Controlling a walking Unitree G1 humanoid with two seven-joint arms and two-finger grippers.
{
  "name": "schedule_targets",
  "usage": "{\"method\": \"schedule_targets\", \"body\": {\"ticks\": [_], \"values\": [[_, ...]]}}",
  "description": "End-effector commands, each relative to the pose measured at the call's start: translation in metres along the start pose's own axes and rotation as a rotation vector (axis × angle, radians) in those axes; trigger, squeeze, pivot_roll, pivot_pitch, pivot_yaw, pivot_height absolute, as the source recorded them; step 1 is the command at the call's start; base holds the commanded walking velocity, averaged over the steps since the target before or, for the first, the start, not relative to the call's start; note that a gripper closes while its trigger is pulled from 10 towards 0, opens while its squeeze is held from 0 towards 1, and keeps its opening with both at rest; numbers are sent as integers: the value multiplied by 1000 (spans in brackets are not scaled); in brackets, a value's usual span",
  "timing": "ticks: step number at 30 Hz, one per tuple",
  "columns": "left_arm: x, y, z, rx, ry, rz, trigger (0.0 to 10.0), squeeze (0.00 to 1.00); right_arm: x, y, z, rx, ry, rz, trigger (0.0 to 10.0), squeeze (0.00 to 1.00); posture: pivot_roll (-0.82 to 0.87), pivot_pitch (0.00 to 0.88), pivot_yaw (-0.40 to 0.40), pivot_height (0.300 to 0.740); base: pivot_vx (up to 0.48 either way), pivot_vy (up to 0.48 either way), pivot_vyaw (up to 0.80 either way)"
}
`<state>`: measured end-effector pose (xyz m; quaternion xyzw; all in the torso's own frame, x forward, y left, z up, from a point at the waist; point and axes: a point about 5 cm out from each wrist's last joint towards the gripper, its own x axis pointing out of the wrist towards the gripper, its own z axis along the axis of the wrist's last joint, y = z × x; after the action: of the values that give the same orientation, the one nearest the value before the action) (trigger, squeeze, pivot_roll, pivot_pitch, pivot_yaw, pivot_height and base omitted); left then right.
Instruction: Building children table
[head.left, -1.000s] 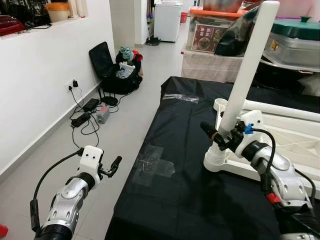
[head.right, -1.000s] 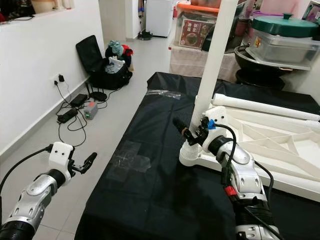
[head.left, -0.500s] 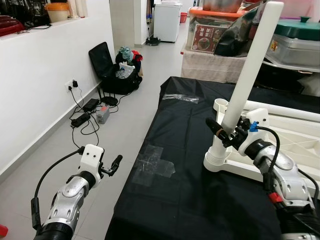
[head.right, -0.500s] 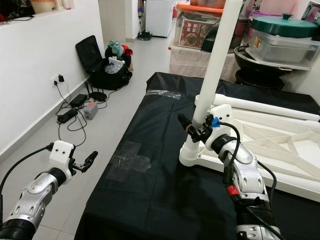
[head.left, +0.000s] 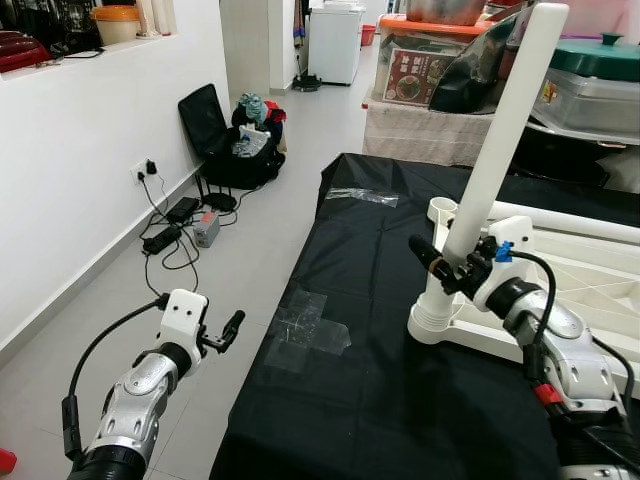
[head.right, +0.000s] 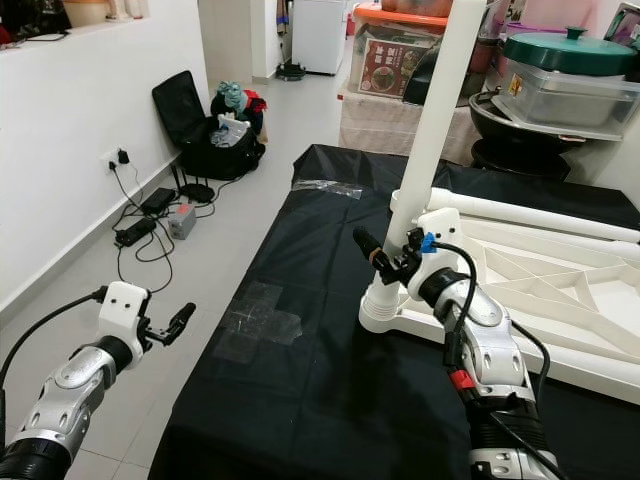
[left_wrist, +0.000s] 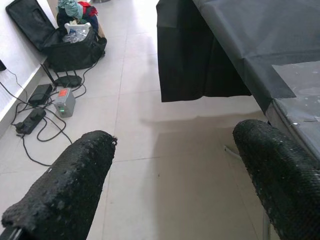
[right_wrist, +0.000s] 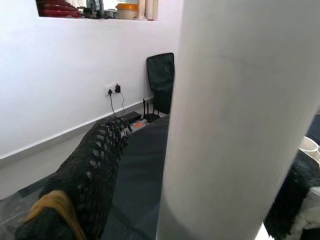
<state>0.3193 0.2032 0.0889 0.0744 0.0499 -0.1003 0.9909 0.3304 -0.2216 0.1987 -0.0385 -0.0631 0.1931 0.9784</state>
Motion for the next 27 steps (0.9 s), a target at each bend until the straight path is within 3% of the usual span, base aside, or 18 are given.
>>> {"method": "schedule_targets", "body": {"ticks": [1,10,11,13,14,15,16,27], "values": [[-1,-2,-4,10,14,-6,10000,0,3,4,6,-1,-30,21,0,0,61,0,-50,740,0,0,0],[-1,-2,-6,9,18,-6,10000,0,4,3,6,-2,-22,13,0,0,61,0,-50,740,0,0,0],[-1,-2,-6,9,18,-7,10000,0,5,2,5,2,-13,5,10000,0,58,0,-49,740,0,0,0],[-1,-4,-6,9,19,-10,10000,0,6,2,5,11,-6,-2,10000,0,57,0,-48,740,0,0,0],[-1,-4,-6,9,18,-11,10000,0,6,3,6,10,-22,6,3608,0,57,0,-48,740,0,0,0],[-1,-4,-6,9,18,-11,10000,0,6,3,6,10,-22,6,3608,0,57,0,-48,740,0,0,0],[-1,-4,-6,9,18,-12,10000,0,5,4,7,12,-33,14,0,0,56,0,-49,740,0,0,0],[-2,-7,-8,7,20,-19,10000,0,4,2,7,3,-28,4,0,0,48,0,-49,740,0,0,0]]}}
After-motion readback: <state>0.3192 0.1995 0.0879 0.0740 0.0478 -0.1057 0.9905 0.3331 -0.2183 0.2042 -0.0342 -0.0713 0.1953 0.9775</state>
